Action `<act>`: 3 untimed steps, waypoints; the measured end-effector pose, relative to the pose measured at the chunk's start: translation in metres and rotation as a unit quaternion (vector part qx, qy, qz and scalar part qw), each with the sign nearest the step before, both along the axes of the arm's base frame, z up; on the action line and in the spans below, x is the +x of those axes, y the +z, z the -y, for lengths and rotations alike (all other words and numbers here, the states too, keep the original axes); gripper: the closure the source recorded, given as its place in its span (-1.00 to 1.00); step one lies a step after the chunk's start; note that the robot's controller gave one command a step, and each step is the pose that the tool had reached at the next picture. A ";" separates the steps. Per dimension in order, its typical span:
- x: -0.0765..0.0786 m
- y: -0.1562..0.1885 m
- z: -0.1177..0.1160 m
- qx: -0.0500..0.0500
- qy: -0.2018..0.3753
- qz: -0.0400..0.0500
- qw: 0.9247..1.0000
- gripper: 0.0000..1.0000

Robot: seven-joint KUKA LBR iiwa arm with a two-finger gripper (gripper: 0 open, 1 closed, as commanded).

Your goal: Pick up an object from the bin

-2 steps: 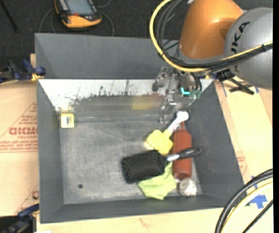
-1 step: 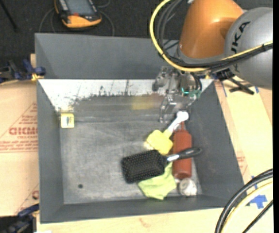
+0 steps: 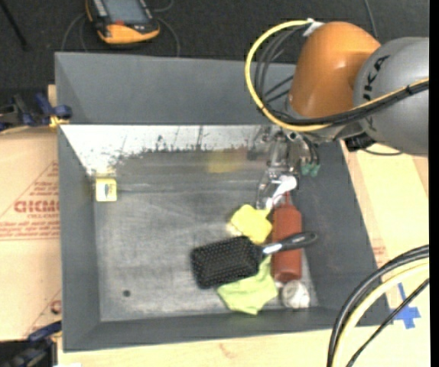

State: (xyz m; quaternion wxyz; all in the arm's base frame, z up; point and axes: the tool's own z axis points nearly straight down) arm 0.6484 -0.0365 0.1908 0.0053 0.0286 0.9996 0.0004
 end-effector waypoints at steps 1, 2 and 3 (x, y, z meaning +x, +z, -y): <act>-0.024 -0.035 0.026 -0.001 0.008 -0.005 1.000 -1.00; -0.026 -0.028 0.048 0.001 -0.043 -0.003 0.999 -1.00; -0.110 -0.113 0.087 0.005 0.161 0.002 0.987 1.00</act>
Offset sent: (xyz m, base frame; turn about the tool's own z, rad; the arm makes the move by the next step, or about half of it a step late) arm -0.0290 -0.0620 -0.0253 0.1210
